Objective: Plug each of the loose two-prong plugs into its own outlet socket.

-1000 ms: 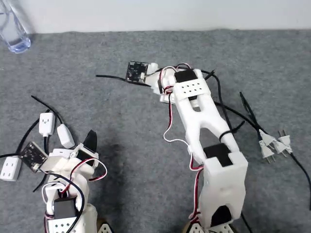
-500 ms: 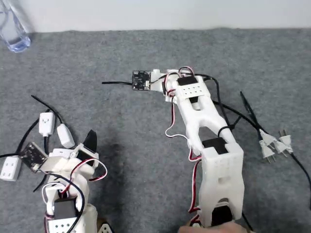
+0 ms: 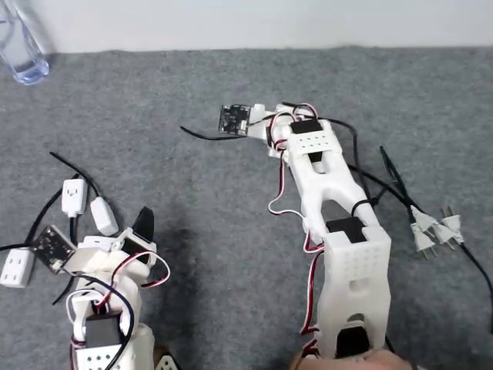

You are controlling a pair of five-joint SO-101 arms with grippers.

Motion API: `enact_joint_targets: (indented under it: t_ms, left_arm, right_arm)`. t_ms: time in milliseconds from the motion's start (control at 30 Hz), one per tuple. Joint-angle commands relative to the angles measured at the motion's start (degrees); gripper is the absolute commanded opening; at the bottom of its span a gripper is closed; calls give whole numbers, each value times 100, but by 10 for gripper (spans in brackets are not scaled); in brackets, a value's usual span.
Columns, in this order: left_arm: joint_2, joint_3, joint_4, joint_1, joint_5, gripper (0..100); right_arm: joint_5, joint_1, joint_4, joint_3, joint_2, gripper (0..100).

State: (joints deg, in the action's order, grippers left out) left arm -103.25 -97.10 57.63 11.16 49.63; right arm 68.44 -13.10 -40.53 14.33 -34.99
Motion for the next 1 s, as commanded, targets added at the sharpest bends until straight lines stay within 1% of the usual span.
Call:
enact_joint_targets:
  t_ms: [0, 100, 200, 367, 500, 600, 667, 733, 833, 900, 967]
  left_arm:
    - [-18, 66, 0, -35, -44, 225]
    - [-18, 66, -9, -35, -44, 226]
    - [-18, 66, -18, -35, -44, 226]
    - [-18, 66, -26, -35, -62, 225]
    - [-18, 66, -9, -26, -70, 225]
    - [-35, 66, -26, 9, -79, 225]
    - [-44, 66, -35, 9, -79, 225]
    - [-44, 66, -229, 35, -79, 225]
    - [-44, 66, -422, 431, -88, 226]
    - [-44, 92, -457, 686, -457, 227]
    - [-44, 92, -466, 932, -1099, 226]
  right_arm:
    - [-334, 48, 75, 264, 655, 273]
    - [-554, 57, -198, 273, 927, 273]
    - [-633, 4, -787, 273, 1429, 231]
    - [-1046, -382, -2536, 246, 2431, 149]
    - [-1618, -787, -3987, 237, 3002, 162]
    - [-2224, -936, -4752, 211, 3213, 184]
    - [-2567, -901, -4989, 26, 3240, 190]
    - [-2840, -804, -5121, -308, 3275, 188]
    - [-3455, -637, -5077, -949, 3284, 190]
    - [-3859, -505, -4840, -1442, 3301, 190]
    - [-4193, -391, -4532, -2040, 3512, 190]
